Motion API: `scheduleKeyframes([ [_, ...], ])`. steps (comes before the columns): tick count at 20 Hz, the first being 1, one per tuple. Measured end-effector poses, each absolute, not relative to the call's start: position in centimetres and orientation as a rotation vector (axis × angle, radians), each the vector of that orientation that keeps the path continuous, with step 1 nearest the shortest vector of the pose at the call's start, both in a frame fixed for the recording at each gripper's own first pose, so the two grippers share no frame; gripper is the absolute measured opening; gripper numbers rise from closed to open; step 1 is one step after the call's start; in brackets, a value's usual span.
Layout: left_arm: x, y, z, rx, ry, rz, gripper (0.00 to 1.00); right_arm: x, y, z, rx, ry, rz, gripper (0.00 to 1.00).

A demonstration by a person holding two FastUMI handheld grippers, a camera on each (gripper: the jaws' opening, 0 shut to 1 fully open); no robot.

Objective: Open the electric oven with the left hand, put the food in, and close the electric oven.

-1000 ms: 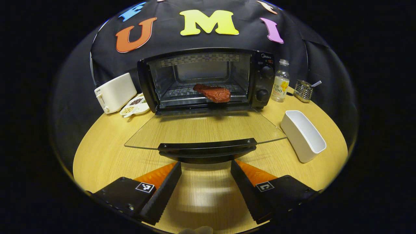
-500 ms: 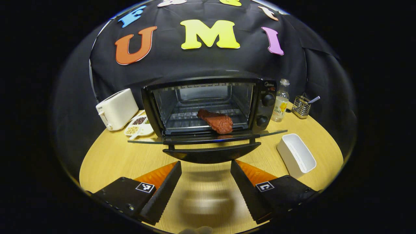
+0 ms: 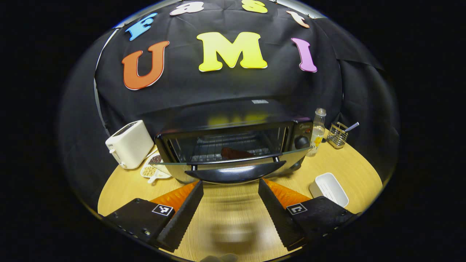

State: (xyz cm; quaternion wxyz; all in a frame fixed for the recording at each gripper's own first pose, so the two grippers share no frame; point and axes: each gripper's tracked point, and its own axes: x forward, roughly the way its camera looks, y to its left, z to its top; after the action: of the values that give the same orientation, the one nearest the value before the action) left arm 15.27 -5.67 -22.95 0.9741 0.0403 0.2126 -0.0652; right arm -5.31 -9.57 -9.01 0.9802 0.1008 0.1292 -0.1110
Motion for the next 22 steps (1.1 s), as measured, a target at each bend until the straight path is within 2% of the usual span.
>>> scheduleKeyframes([
  [5,16.3,-5.9,-21.7,0.075,0.406,-0.133,0.96,-5.2,-9.2,-9.0,0.19,0.264,-0.219,0.96],
  [12,14.5,-6.1,-21.6,0.074,0.4,-0.134,0.97,-5.4,-8.7,-8.3,0.16,0.26,-0.197,0.98],
  [17,10.8,-5.7,-15.8,0.075,0.303,-0.135,0.97,-5.6,-8.3,-5.5,0.133,0.194,-0.157,0.98],
  [22,4.0,-5.5,-7.4,0.064,0.167,-0.09,0.97,-7.0,-7.5,-2.2,0.11,0.117,-0.035,0.98],
])
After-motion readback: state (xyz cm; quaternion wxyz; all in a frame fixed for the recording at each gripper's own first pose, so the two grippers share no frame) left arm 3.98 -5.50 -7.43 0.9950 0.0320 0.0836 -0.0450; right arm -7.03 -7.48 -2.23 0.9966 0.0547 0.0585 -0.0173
